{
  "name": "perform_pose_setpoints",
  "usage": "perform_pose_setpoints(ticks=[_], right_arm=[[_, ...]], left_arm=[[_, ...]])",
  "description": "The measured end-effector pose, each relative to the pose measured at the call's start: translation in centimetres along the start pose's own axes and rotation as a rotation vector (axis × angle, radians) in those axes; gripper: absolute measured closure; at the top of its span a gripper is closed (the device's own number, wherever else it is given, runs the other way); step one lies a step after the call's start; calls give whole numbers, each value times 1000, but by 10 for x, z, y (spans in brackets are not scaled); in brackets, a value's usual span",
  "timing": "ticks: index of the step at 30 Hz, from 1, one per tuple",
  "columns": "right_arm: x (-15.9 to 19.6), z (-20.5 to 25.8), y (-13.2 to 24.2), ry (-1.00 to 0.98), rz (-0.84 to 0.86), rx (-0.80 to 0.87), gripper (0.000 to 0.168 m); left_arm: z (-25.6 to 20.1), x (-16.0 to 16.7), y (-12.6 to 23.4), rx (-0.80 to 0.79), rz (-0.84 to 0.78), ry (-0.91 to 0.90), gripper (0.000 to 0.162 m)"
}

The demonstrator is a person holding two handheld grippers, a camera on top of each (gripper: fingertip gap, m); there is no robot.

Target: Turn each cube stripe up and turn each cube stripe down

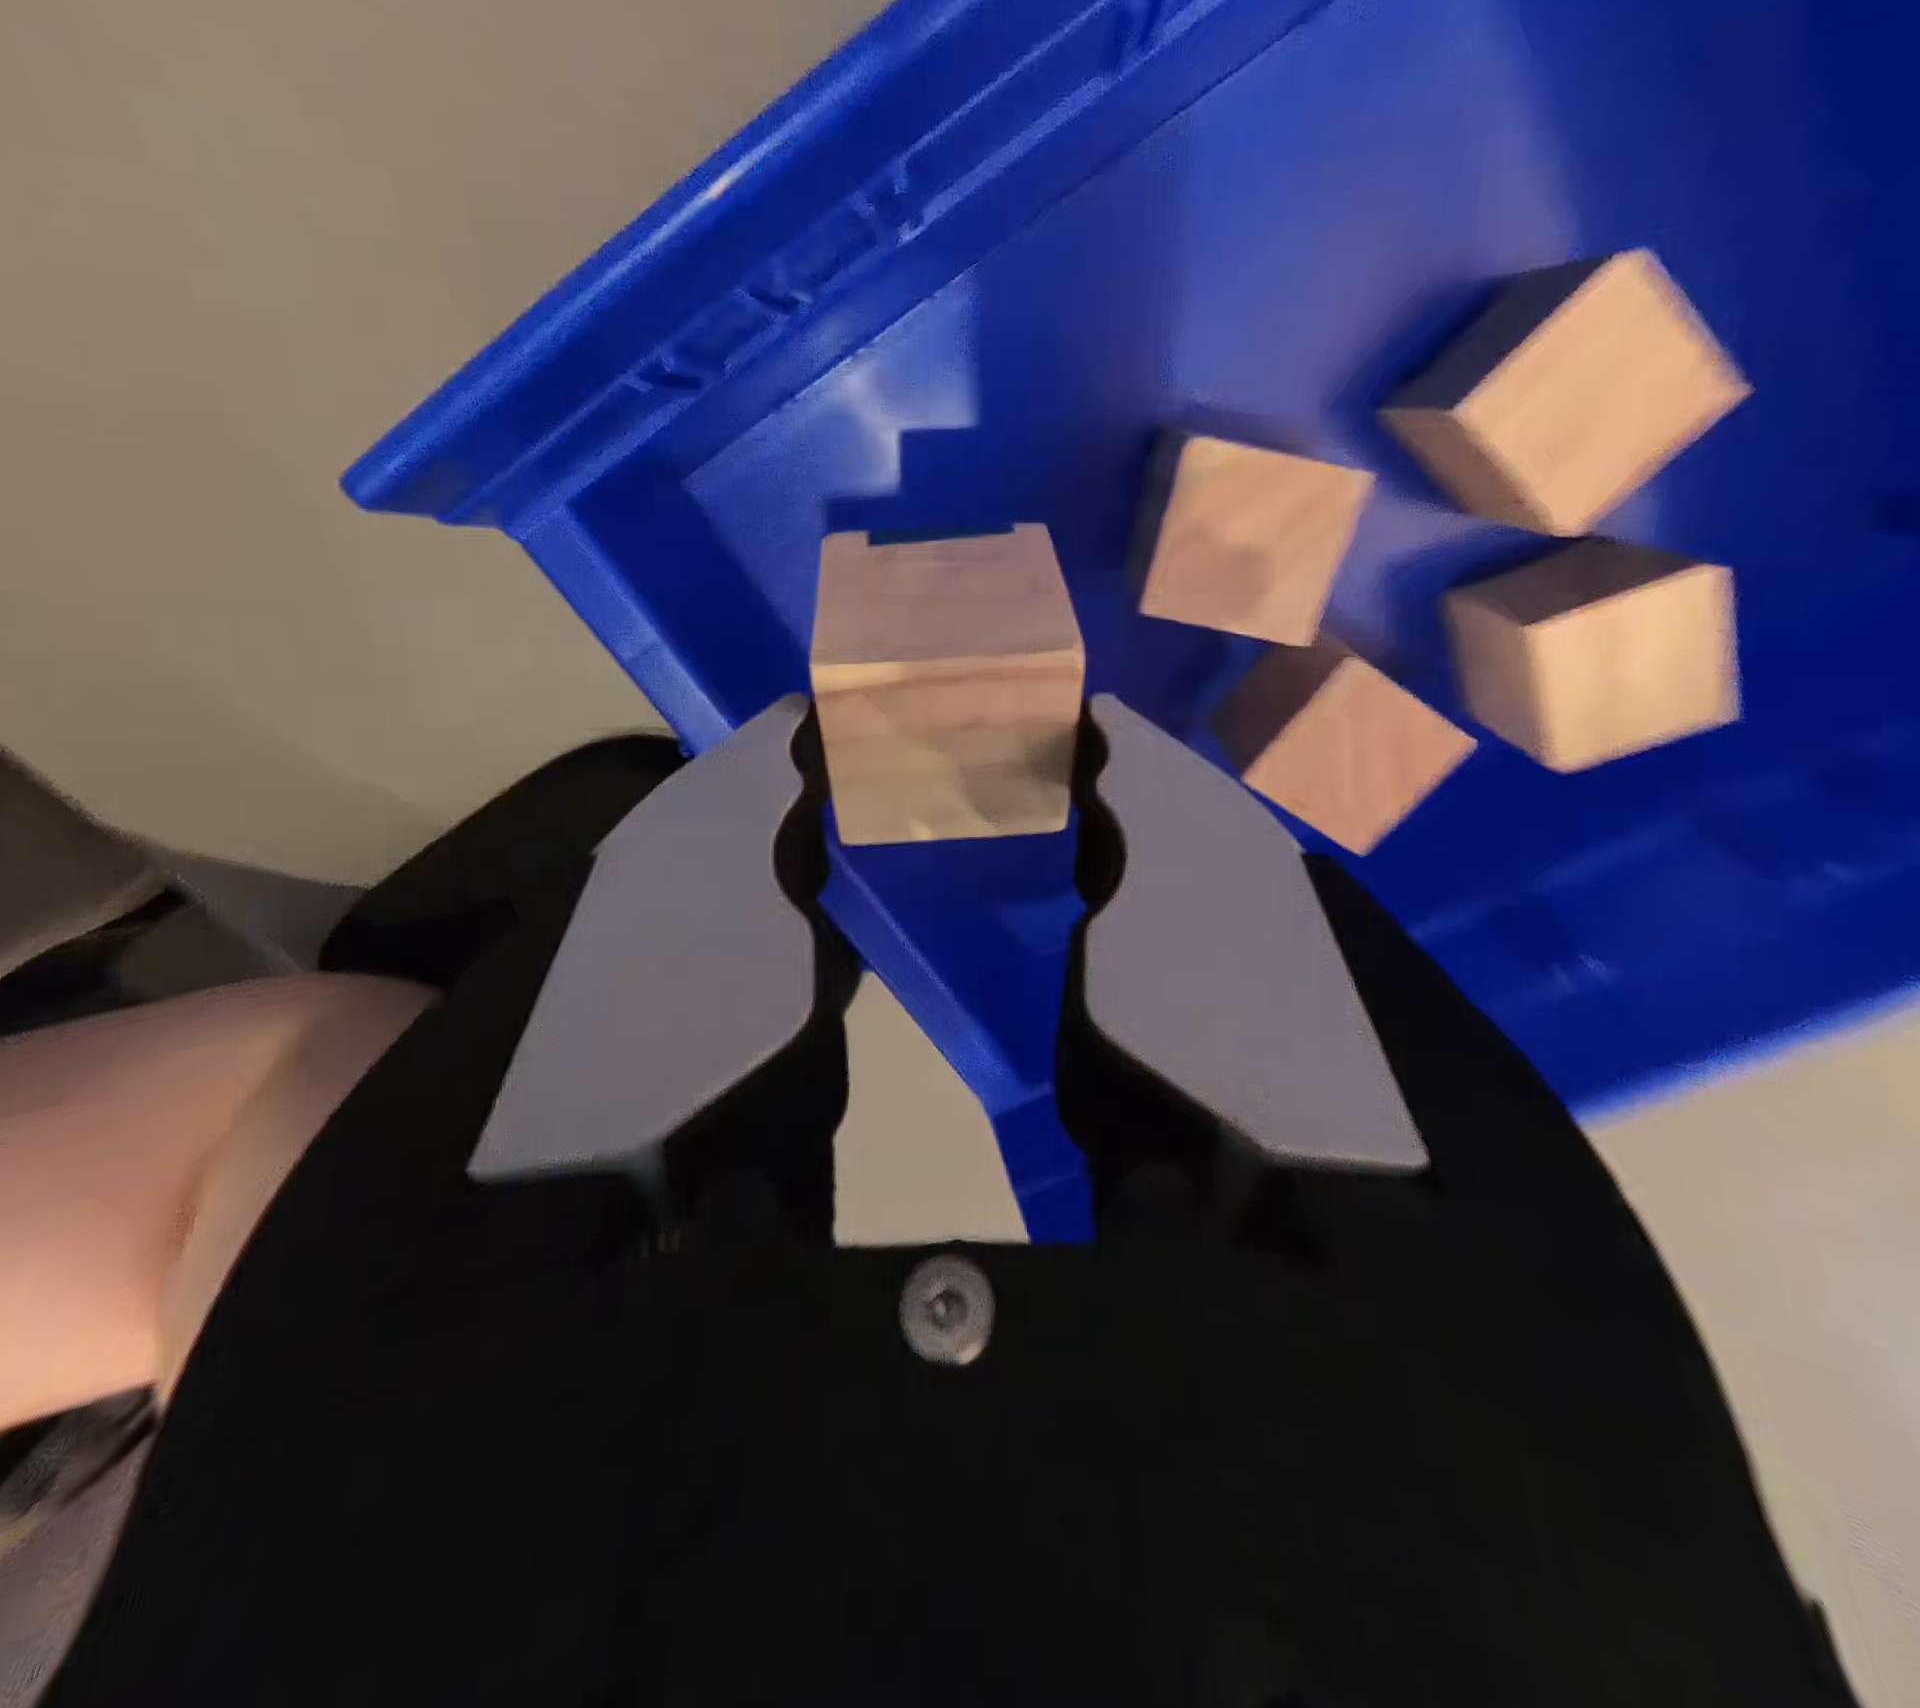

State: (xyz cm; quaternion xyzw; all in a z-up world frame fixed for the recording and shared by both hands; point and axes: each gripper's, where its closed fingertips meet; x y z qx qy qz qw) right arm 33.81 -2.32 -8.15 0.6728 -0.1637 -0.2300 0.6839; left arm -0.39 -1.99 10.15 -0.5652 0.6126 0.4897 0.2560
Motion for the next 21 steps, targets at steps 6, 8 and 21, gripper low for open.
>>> perform_pose_setpoints(ticks=[6,8,21], right_arm=[[5,-3,-49,7,238,-78,122],[5,-13,-56,-14,268,-42,122],[1,-15,-51,-83,263,8,112]], left_arm=[[39,27,70,-426,103,11,122],[44,39,91,-494,129,46,121],[31,50,117,-597,136,61,120]])
Point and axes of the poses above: each gripper's, where its closed fingertips meet, y back along the fingers, x out of its underside, z = x × y across the jaws, and after that the axes turned 5 degrees about z, right-handed
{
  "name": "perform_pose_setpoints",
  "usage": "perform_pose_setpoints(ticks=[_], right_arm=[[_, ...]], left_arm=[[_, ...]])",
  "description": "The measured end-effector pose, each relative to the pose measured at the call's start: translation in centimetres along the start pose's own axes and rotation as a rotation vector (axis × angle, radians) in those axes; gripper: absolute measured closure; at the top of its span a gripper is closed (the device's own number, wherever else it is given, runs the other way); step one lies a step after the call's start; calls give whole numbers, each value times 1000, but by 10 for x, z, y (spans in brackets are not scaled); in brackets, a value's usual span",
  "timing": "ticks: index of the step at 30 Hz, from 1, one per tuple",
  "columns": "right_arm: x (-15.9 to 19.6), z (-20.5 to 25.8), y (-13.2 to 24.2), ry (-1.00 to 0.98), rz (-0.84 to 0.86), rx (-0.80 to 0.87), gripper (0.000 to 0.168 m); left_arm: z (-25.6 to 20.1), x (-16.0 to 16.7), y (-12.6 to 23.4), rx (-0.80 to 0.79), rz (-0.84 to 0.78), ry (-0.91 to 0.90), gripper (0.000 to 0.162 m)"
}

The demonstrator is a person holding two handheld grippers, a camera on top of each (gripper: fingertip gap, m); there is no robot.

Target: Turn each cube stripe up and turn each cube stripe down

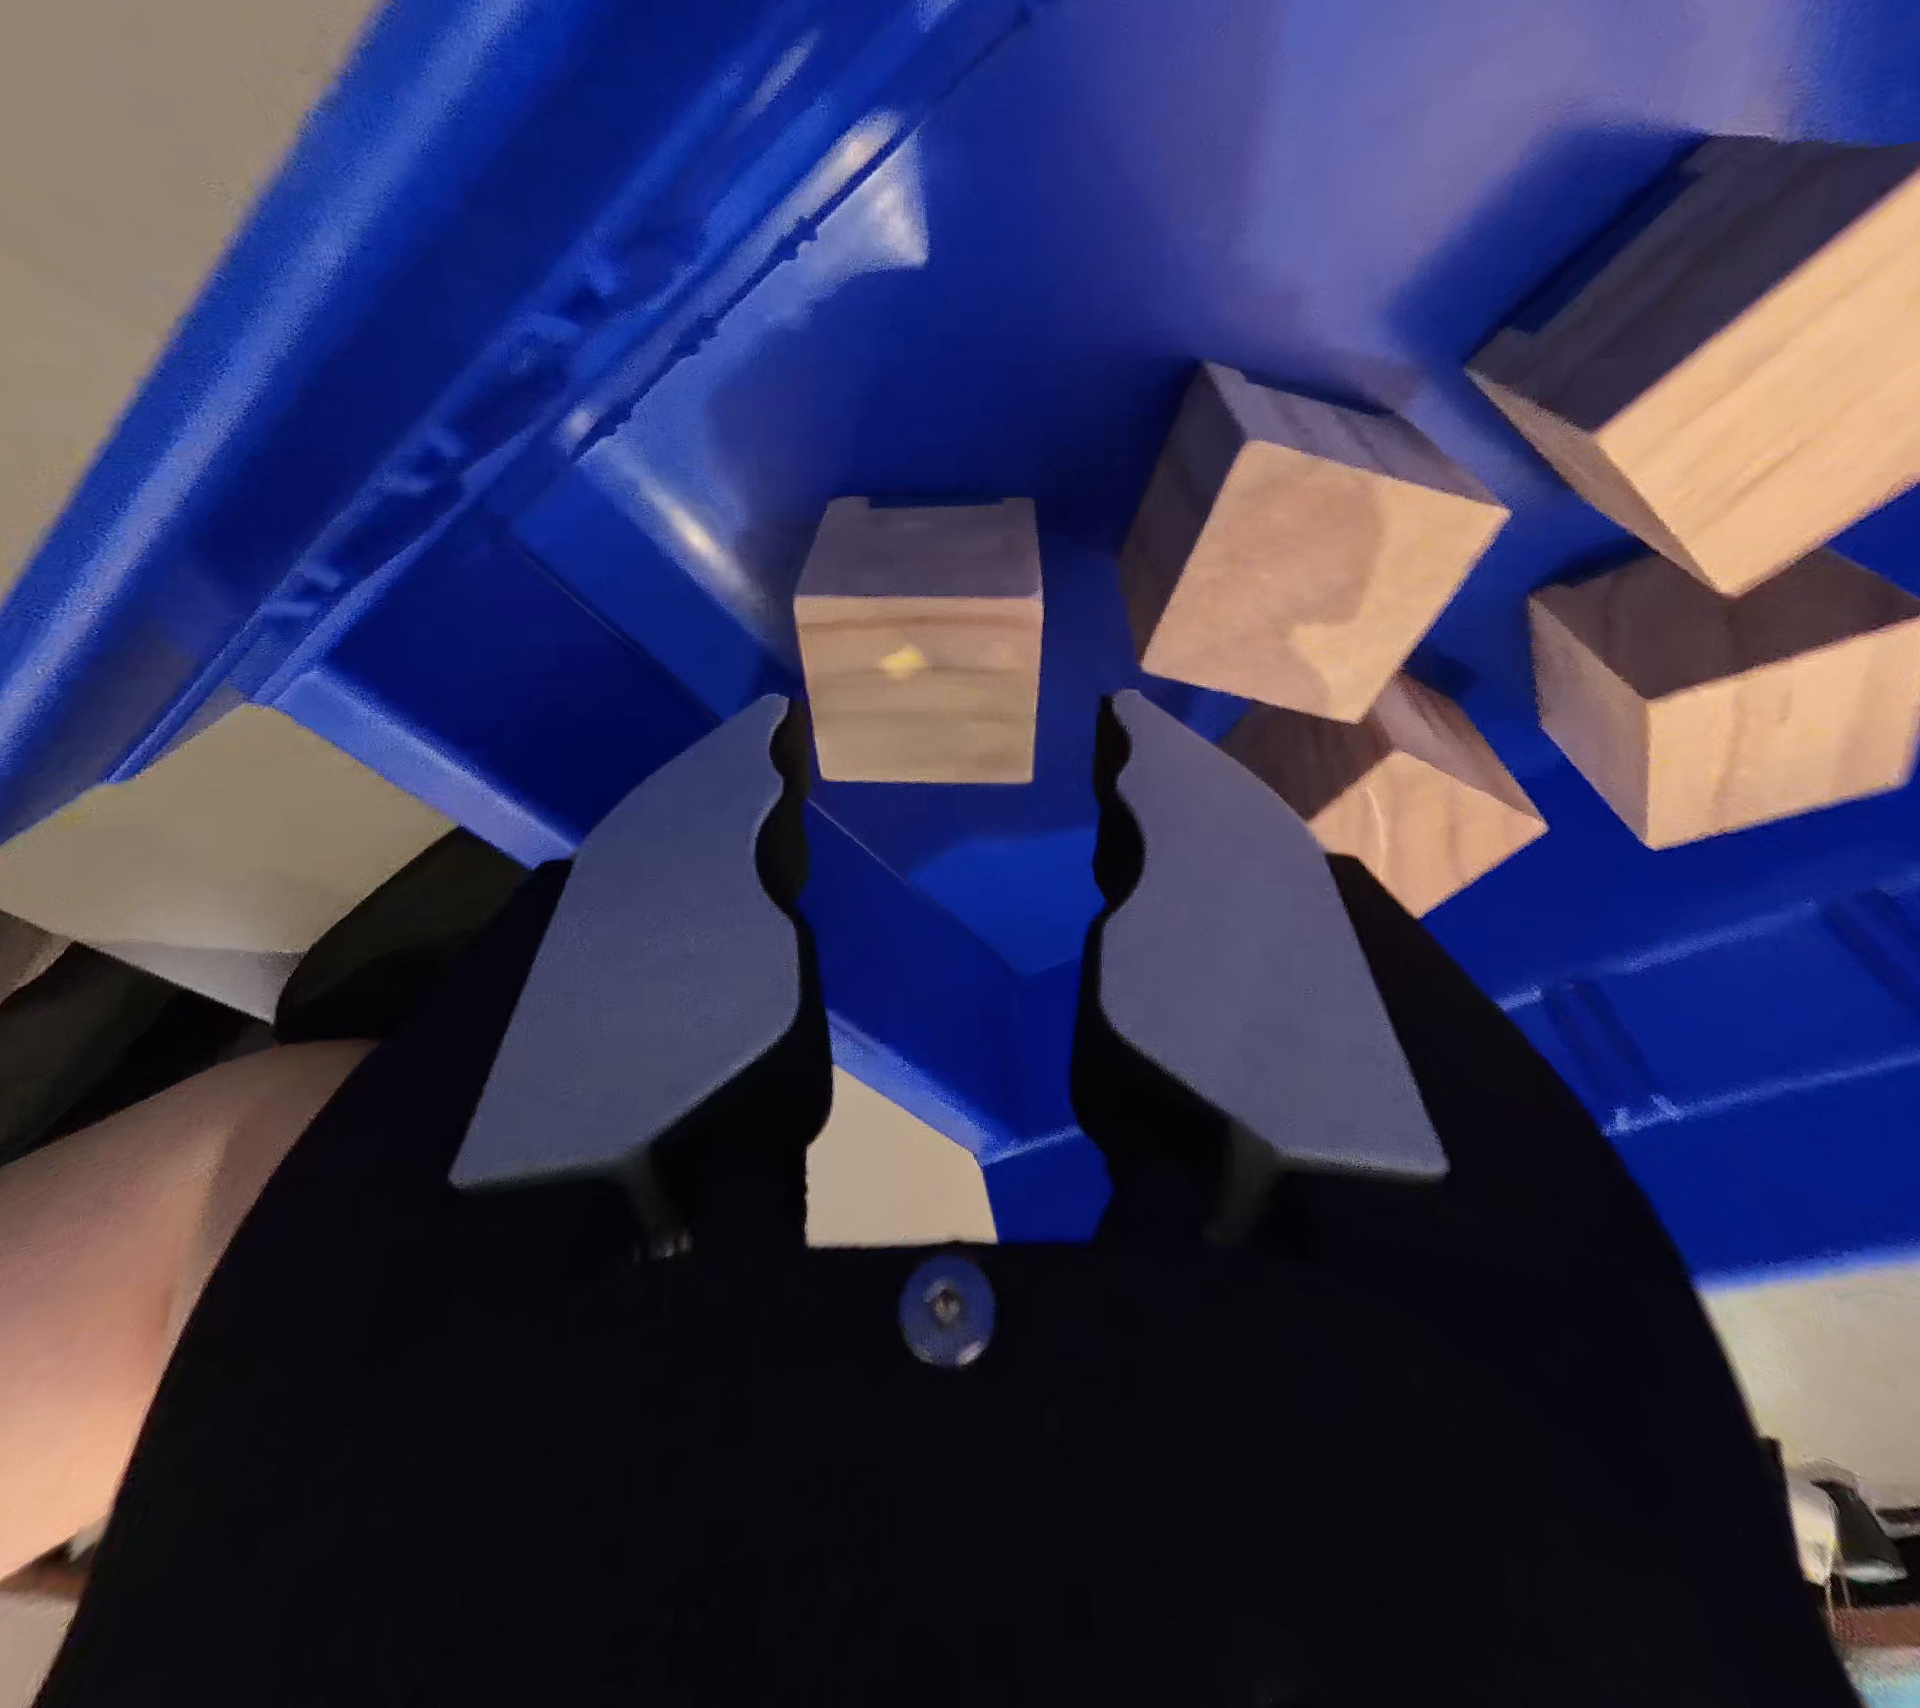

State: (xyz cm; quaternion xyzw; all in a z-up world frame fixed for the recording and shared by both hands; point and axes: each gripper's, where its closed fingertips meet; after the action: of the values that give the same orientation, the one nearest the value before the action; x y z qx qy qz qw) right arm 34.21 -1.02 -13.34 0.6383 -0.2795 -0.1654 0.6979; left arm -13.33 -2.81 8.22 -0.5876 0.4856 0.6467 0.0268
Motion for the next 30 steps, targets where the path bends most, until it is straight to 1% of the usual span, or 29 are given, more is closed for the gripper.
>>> perform_pose_setpoints(ticks=[2,5,8,9,11,12,13,15,16,17,18,19,20,21,25,27,30], right_arm=[[-1,-1,14,4,-71,32,113],[0,-4,34,13,-158,96,113],[4,-3,44,17,-181,131,113],[5,-2,47,23,-186,139,114],[4,1,51,40,-210,145,114],[4,2,53,45,-221,142,114],[4,3,55,49,-230,146,114],[5,1,58,42,-245,155,114],[6,0,60,37,-254,157,113],[6,-1,61,33,-262,156,113],[7,-2,61,29,-265,159,113],[8,-3,62,26,-266,162,113],[9,-3,62,25,-266,161,113],[10,-3,61,25,-266,161,113],[12,-3,64,30,-275,170,113],[12,-3,65,34,-278,175,113],[11,-3,65,39,-272,179,113]], left_arm=[[-3,21,-4,-17,109,26,119],[2,66,-14,-65,355,82,119],[11,95,-26,-92,510,131,128],[17,102,-28,-116,551,153,127],[25,108,-34,-152,594,116,120],[25,109,-40,-135,599,81,116],[24,110,-46,-122,603,56,110],[32,117,-51,-164,650,0,98],[37,121,-53,-202,680,-20,84],[40,127,-55,-221,718,-37,81],[39,133,-57,-222,757,-44,87],[37,139,-61,-204,791,-44,86],[36,144,-66,-194,817,-47,82],[35,150,-70,-178,851,-42,85],[37,173,-78,-178,987,-22,81],[37,180,-79,-171,1024,-5,80],[35,189,-82,-148,1060,17,83]])
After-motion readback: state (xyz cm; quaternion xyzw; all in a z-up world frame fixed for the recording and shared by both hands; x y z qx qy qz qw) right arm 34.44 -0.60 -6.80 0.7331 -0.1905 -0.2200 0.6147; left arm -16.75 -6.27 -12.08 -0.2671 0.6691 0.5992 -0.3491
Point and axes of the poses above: each gripper's, where its closed fingertips meet, y back along the fingers, x out of its underside, z = x × y across the jaws, and after that the axes turned 5 degrees about z, right-handed
